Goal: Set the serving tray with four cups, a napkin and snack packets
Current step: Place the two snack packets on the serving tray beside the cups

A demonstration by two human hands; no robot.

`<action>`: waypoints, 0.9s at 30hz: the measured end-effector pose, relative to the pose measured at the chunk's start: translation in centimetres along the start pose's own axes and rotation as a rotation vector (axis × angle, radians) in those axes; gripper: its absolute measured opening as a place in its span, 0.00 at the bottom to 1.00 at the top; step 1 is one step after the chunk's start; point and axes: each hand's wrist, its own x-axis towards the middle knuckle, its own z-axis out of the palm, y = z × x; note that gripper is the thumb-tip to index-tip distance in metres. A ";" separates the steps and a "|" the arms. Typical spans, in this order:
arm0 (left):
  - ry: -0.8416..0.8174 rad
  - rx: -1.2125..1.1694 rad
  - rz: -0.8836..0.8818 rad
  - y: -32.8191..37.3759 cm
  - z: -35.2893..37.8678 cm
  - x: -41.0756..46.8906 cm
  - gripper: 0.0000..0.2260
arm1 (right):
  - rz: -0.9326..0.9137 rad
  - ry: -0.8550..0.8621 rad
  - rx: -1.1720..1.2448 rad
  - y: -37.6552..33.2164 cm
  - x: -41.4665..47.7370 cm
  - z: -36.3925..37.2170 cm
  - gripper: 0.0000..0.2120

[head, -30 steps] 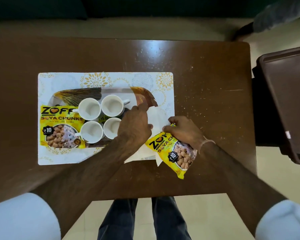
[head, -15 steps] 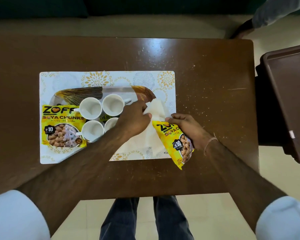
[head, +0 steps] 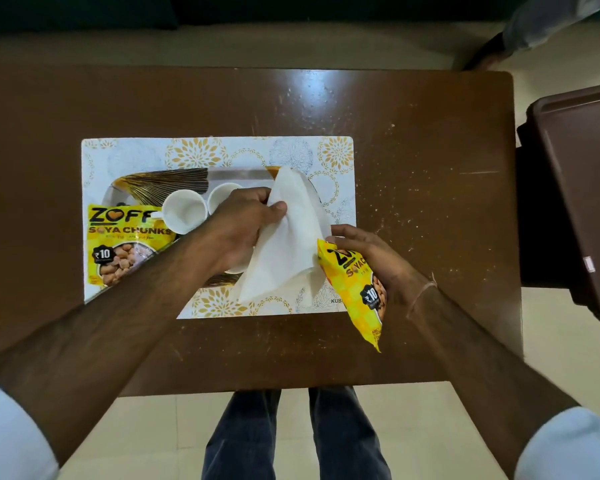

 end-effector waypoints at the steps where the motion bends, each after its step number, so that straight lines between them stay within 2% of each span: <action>1: -0.023 -0.057 -0.002 0.1 -0.1 -0.2 0.11 | 0.005 0.017 -0.002 -0.1 -0.4 -0.2 0.12; 4: -0.066 -0.184 0.015 -0.1 -0.5 -0.7 0.13 | -0.042 -0.014 0.068 -0.6 -1.7 -0.8 0.21; 8: -0.157 -0.229 0.038 -1.2 -0.6 -1.4 0.15 | -0.099 -0.132 0.076 -1.3 -3.2 -0.7 0.29; 13: -0.256 -0.343 0.094 -2.4 -1.0 -2.0 0.16 | -0.127 -0.206 -0.007 -1.7 -4.0 1.0 0.23; 17: -0.306 -0.432 0.098 -3.7 -1.5 -2.3 0.16 | -0.170 -0.175 -0.122 -1.2 -4.0 2.9 0.21; 23: -0.203 -0.344 0.241 -4.8 -1.3 -3.0 0.15 | -0.338 -0.063 -0.305 -1.6 -4.4 2.7 0.29; 27: -0.108 -0.226 0.313 -5.1 -0.5 -3.4 0.20 | -0.307 -0.199 -0.344 -1.6 -4.8 3.6 0.23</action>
